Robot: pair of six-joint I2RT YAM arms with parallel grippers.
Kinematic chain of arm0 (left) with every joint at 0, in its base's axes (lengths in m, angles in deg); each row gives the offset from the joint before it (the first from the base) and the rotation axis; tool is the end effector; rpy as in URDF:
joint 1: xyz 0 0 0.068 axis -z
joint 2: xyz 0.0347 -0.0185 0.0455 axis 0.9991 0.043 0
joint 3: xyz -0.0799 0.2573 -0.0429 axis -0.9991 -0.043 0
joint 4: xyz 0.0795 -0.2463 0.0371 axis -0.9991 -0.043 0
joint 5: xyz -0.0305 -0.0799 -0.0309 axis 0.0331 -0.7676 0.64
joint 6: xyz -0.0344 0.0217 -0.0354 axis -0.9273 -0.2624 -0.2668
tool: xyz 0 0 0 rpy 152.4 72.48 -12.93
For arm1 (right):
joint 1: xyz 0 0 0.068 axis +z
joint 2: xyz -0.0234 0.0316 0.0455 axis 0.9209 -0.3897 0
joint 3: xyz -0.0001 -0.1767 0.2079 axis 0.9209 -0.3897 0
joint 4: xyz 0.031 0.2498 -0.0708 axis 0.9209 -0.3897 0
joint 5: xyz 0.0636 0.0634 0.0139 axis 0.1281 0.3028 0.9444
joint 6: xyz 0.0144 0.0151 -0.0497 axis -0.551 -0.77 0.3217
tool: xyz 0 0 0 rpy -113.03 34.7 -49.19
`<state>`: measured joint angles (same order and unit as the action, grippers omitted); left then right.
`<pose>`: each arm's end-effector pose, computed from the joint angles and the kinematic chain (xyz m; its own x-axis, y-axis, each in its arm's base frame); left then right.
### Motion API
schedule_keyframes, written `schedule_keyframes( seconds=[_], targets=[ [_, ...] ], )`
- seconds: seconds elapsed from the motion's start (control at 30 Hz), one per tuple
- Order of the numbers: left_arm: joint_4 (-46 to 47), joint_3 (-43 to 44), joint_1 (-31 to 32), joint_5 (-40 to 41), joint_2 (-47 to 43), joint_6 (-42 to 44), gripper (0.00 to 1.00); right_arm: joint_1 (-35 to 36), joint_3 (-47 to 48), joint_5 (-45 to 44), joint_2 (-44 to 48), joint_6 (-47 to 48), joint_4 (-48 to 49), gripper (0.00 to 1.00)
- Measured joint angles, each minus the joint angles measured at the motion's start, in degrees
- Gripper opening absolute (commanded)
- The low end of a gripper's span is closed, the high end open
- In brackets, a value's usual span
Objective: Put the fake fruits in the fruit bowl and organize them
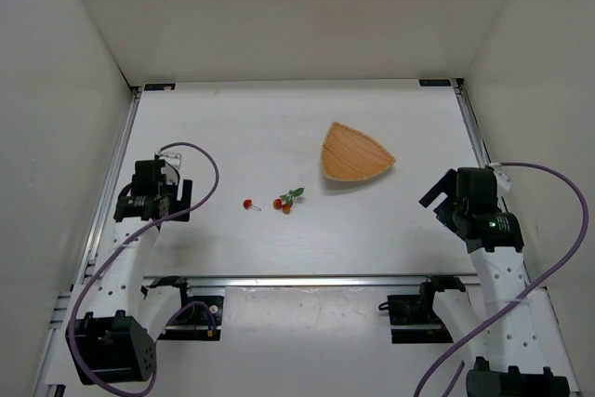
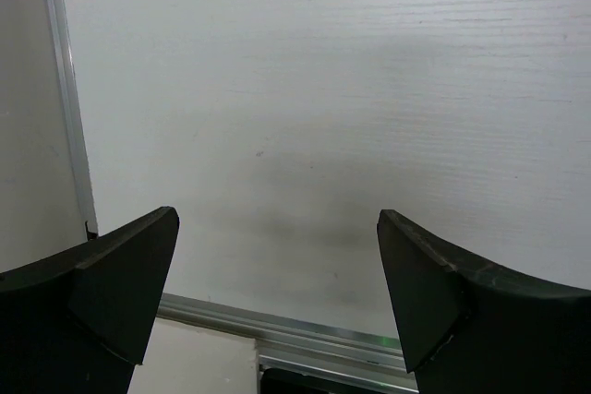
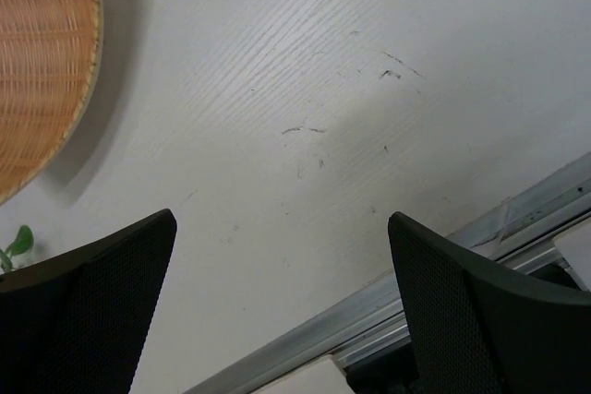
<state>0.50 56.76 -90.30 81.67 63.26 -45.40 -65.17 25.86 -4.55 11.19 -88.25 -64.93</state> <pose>0.1766 0.0160 0.2450 -0.8459 0.1511 -0.5116 0.0032 0.9605 0.2784 0.1297 -0.0058 0.2961 -0.4634 0.5927 -0.6587 0.5891 0.7614 0.2706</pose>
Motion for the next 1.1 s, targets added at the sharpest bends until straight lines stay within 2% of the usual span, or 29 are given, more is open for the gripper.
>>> schedule_keyframes(
  seconds=[0.07, 0.1, 0.2, 0.3, 0.4, 0.5, 0.6, 0.8, 1.03, 1.1],
  targets=[
    [0.0, 0.0, 0.0, -0.5, -1.0, 0.1, 1.0, 0.3, 0.1, 0.2, 0.1, 1.8, 0.0, 0.99],
    [0.0, 0.0, 0.0, -0.9, -1.5, 0.2, 1.0, 1.1, 0.2, 0.0, -0.2, 3.0, 0.0, 0.95],
    [-0.2, 0.1, 0.0, -2.3, -2.4, 0.7, 1.0, 7.0, 2.8, -1.4, -2.7, 5.1, -1.0, 0.95],
    [-0.2, 0.3, 0.0, -3.3, -2.4, 0.9, 1.0, 21.0, 9.9, -5.9, -9.8, 5.1, -1.6, 0.95],
    [-0.2, 0.3, 0.0, -3.9, -2.5, 1.2, 1.0, 34.8, 18.8, -9.0, -21.4, 3.7, -0.2, 0.98],
    [-0.2, 0.3, 0.0, -4.1, -2.5, 1.3, 1.0, 42.5, 26.1, -8.5, -34.4, 1.2, 4.7, 0.98],
    [-0.4, 0.3, 0.0, -4.1, -2.6, 1.3, 1.0, 45.8, 31.0, -5.5, -46.6, -2.4, 9.3, 0.95],
    [-0.6, 0.2, 0.0, -4.1, -3.4, 1.6, 1.0, 47.4, 38.8, 2.1, -67.0, -10.1, 13.6, 0.88],
    [-0.6, -1.5, 0.1, -4.2, -3.5, 2.2, 1.0, 47.8, 41.0, 6.3, -77.4, -17.5, 14.1, 0.77],
    [-0.6, -1.5, 0.3, -4.5, -3.5, 2.4, 1.0, 47.9, 41.7, 6.6, -78.8, -18.9, 13.8, 0.7]
  ],
)
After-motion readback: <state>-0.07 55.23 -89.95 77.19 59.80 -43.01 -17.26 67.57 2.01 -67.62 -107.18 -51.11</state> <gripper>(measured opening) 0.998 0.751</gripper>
